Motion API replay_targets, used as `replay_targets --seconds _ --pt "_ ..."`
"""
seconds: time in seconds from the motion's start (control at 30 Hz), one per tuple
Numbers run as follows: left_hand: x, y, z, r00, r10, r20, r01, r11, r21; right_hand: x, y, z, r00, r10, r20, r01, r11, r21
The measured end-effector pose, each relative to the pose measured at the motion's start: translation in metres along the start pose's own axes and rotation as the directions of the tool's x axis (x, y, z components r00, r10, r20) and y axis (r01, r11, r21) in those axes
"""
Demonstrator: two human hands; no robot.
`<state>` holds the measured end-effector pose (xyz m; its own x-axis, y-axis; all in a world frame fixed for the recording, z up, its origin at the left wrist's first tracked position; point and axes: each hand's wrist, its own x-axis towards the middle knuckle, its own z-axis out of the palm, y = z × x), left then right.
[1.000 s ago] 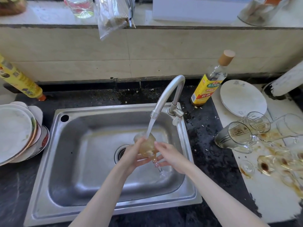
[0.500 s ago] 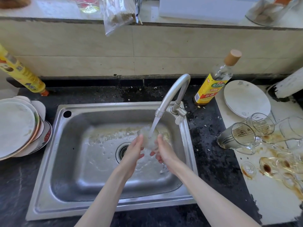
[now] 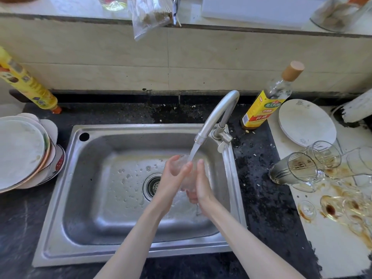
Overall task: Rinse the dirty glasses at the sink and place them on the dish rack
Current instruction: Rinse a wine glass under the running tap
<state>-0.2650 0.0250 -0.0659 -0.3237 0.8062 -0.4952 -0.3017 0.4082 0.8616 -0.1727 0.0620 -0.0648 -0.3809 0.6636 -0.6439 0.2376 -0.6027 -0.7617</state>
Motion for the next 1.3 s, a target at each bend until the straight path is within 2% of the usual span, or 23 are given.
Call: replay_targets --seconds 0.1,0.17,0.23,0.33,0.4,0.43,0.53,0.6,0.7,0.77,0.83,0.93,1.03,1.17,1.2,1.3 --pt "0.004 0.002 -0.008 0.997 -0.011 0.074 0.011 1.0 -0.001 0.005 0.003 -0.008 0.982 0.124 0.144 -0.131 0.991 0.04" --pt "0.005 0.003 -0.008 0.998 -0.005 0.063 0.007 1.0 -0.025 0.004 0.003 -0.01 0.992 0.046 0.12 -0.045 0.999 -0.01" --pt "0.005 0.003 -0.005 1.0 -0.016 -0.027 0.014 0.999 -0.041 0.001 0.002 -0.006 0.992 -0.097 0.077 0.104 0.991 -0.089" --pt "0.005 0.002 0.004 0.992 -0.044 -0.119 0.034 0.996 -0.085 0.0 0.006 0.004 0.987 -0.162 0.015 0.163 0.977 -0.138" --pt "0.005 0.002 0.007 0.996 -0.034 -0.087 0.023 0.991 -0.129 0.002 0.007 0.004 0.993 -0.104 -0.058 0.098 0.991 -0.094" --pt "0.004 0.004 0.006 0.998 -0.031 -0.062 0.023 0.991 -0.135 0.004 0.008 0.001 0.998 -0.036 -0.045 0.034 0.999 -0.041" --pt "0.004 0.007 0.002 0.999 -0.054 0.007 0.055 0.99 -0.128 0.002 0.002 -0.009 0.982 0.157 0.102 -0.161 0.987 0.026" --pt "0.004 0.005 0.003 0.998 -0.064 0.001 0.064 0.988 -0.141 0.005 0.005 -0.012 0.991 0.123 0.057 -0.121 0.992 -0.037" --pt "0.002 0.006 0.011 0.99 -0.056 -0.126 0.038 0.99 -0.138 0.006 0.008 -0.004 0.995 -0.086 -0.056 0.078 0.988 -0.135" --pt "0.002 0.01 0.014 0.989 -0.064 -0.132 0.043 0.987 -0.152 0.004 0.014 0.004 0.985 -0.156 -0.08 0.139 0.973 -0.182" --pt "0.004 0.009 0.013 0.994 -0.065 -0.091 0.05 0.987 -0.151 0.001 0.013 0.004 0.991 -0.087 -0.099 0.075 0.99 -0.117" --pt "0.002 0.013 0.007 0.998 -0.057 -0.018 0.054 0.992 -0.112 -0.003 0.002 -0.002 0.998 0.07 0.003 -0.07 0.997 0.03" --pt "0.002 0.01 0.005 0.997 -0.069 0.019 0.071 0.988 -0.135 0.002 0.004 -0.008 0.999 0.049 -0.018 -0.049 0.999 0.009" --pt "0.001 0.009 0.014 0.983 -0.091 -0.16 0.068 0.988 -0.142 -0.001 0.006 0.0 0.991 -0.098 -0.09 0.088 0.99 -0.112" --pt "0.001 0.01 0.015 0.982 -0.085 -0.167 0.063 0.989 -0.133 -0.003 0.007 0.003 0.987 -0.126 -0.095 0.114 0.986 -0.125" --pt "0.0 0.01 0.016 0.996 -0.038 -0.077 0.03 0.995 -0.098 -0.004 0.006 0.002 0.989 -0.069 -0.128 0.065 0.997 -0.038"
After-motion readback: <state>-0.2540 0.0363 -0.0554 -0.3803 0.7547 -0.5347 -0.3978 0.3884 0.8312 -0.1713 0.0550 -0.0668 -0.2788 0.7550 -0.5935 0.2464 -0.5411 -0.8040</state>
